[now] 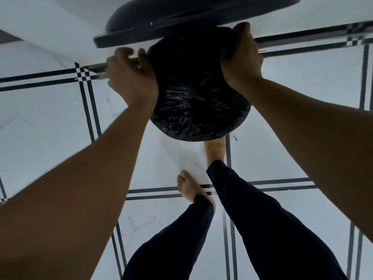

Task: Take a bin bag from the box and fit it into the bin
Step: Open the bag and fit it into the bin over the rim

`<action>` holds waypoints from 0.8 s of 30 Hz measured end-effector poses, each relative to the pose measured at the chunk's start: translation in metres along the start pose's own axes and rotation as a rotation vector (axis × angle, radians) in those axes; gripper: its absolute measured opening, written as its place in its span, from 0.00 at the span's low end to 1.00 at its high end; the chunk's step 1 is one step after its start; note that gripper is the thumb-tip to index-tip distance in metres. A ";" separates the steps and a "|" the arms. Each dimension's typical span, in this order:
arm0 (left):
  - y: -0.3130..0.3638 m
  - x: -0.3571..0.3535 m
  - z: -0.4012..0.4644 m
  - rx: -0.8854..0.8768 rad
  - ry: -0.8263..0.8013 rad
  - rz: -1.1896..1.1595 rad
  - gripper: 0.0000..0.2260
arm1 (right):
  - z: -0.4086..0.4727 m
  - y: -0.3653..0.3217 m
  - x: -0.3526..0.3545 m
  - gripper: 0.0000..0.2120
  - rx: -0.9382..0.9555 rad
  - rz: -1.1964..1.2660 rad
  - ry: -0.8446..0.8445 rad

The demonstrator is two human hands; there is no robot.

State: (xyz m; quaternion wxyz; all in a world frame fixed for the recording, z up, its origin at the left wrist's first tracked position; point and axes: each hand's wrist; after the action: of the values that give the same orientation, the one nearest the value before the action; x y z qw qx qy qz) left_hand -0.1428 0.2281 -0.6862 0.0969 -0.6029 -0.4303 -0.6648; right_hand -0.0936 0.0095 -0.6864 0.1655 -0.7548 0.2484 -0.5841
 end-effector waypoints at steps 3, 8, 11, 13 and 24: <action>0.007 -0.003 -0.047 -0.593 -0.123 -0.088 0.10 | 0.002 0.009 -0.004 0.18 0.036 0.029 -0.006; 0.015 -0.055 -0.074 -0.665 -0.553 0.276 0.16 | -0.007 0.023 -0.022 0.36 0.176 -0.244 0.018; 0.015 -0.076 -0.059 -0.547 -0.580 0.409 0.19 | -0.021 0.031 -0.029 0.36 0.303 -0.368 0.114; 0.017 -0.080 -0.050 -0.529 -0.595 0.411 0.19 | -0.026 0.032 -0.033 0.32 0.399 -0.409 0.183; 0.008 -0.089 -0.064 -0.599 -0.568 0.589 0.23 | -0.024 0.044 -0.038 0.30 0.537 -0.715 0.004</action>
State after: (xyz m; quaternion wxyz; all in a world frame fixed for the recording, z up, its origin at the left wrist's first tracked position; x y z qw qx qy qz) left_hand -0.1609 0.1450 -0.7553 -0.0181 -0.8570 -0.0418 -0.5133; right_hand -0.1323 -0.0040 -0.7345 0.1427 -0.7224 -0.1881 -0.6499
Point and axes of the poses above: each hand's wrist, its own z-axis towards the middle knuckle, its own x-axis out of the back of the hand, y = z × x
